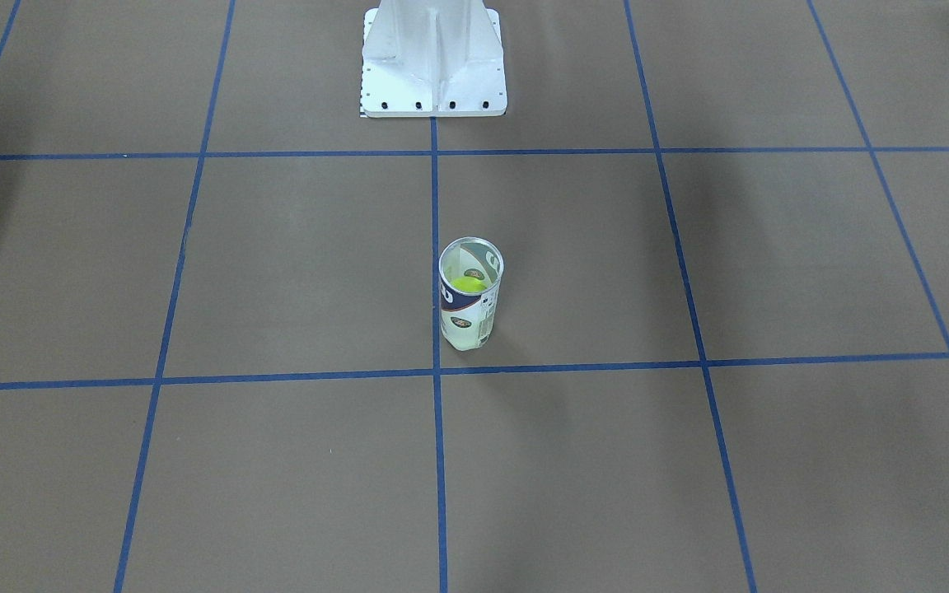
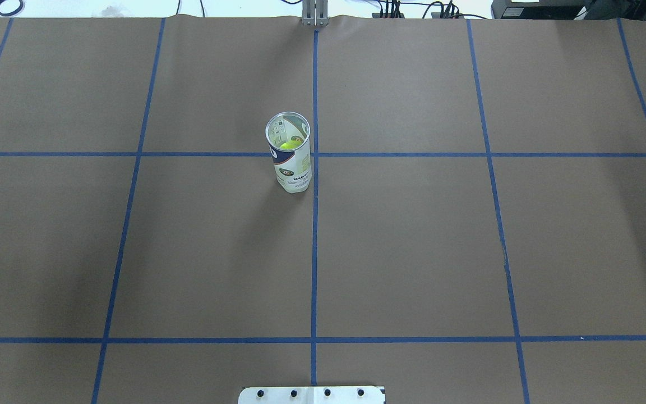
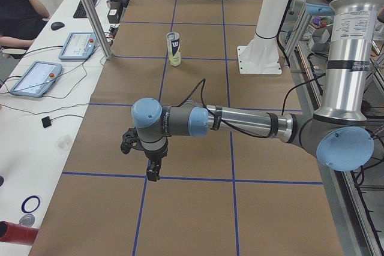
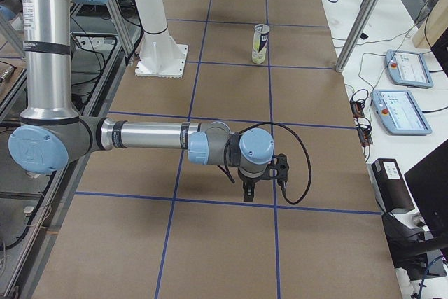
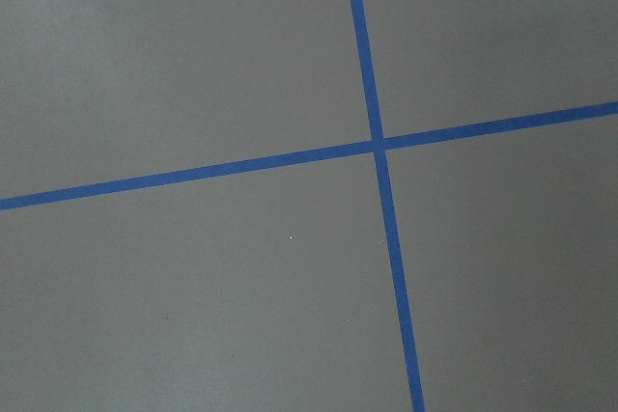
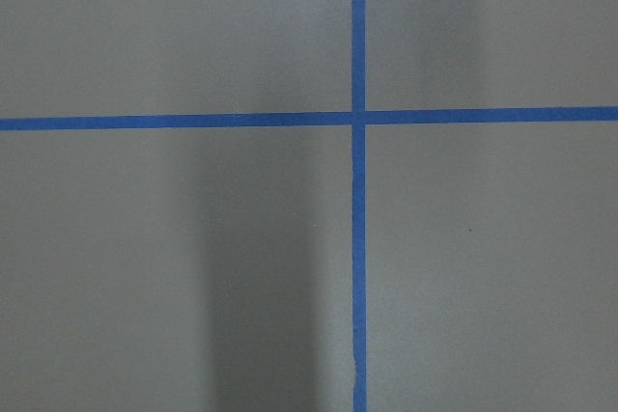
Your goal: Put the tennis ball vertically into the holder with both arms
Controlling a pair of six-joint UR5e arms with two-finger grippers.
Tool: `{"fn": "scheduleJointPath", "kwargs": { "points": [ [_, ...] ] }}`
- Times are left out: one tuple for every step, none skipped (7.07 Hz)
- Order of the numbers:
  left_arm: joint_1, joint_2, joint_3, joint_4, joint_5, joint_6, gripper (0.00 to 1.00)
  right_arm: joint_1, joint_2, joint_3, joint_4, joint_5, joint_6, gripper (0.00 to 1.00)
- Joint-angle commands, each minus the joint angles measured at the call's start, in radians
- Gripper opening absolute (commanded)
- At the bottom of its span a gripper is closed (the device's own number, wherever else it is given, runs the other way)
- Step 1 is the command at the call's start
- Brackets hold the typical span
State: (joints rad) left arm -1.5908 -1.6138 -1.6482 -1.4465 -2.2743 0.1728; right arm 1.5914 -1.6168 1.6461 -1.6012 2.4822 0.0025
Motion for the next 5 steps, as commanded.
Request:
{"fn": "scheduleJointPath", "kwargs": {
  "points": [
    [0.000,-0.003,-0.002,0.000,0.001,0.001,1.00,0.002,-0.001,0.000,0.001,0.000,-0.004,0.99],
    [0.000,-0.004,0.002,-0.002,0.001,0.001,1.00,0.002,-0.002,0.000,0.003,-0.002,-0.006,0.99],
    [0.000,-0.008,-0.001,-0.002,-0.002,0.001,1.00,0.002,0.000,0.000,0.001,-0.003,-0.007,0.99],
    [0.000,-0.008,-0.001,0.000,-0.002,0.001,1.00,0.002,0.000,-0.002,0.001,-0.003,-0.007,0.99],
    [0.000,-0.009,0.001,-0.002,-0.002,0.001,1.00,0.002,0.000,-0.005,0.001,-0.003,-0.009,0.99]
  ]
}}
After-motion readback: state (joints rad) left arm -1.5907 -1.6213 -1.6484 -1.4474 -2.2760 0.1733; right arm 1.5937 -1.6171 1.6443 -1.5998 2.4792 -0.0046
